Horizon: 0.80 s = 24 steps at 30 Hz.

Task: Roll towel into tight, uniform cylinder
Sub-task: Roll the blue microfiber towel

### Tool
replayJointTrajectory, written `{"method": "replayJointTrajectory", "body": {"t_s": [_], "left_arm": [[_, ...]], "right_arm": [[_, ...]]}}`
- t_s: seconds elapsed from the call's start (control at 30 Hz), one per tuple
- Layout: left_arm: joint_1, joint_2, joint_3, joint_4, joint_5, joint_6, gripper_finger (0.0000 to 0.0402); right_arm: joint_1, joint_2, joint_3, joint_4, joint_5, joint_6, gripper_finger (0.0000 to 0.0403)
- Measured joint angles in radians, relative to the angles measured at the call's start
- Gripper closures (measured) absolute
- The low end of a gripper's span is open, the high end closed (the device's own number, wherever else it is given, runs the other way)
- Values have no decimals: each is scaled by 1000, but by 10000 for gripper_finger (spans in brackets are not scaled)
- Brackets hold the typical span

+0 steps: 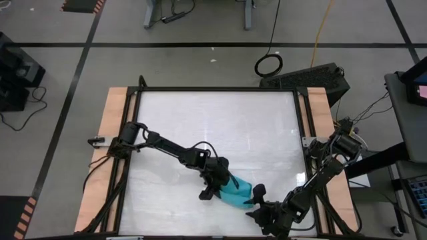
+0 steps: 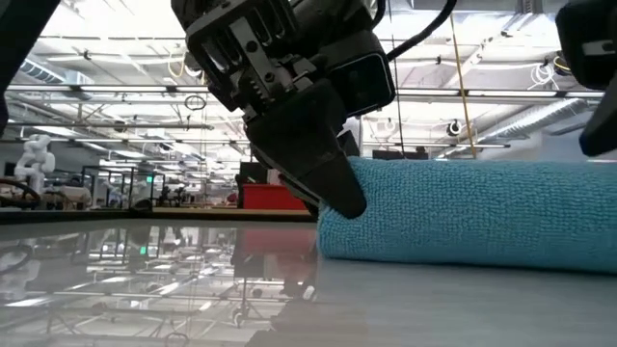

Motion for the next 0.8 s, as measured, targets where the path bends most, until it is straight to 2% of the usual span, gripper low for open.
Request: {"method": "replayJointTrajectory", "body": {"t_s": [0.47,0.63,0.8], "left_arm": [[20,0,0,-12,2,-55,386],[20,0,0,-11,-2,-73,382],[19,0,1,-2,-46,-72,355]], "right_arm": [[-9,9,3,-17,-4,6,195],[-15,9,3,-101,-8,100,195],[-19,9,3,-144,-41,178,195]]}}
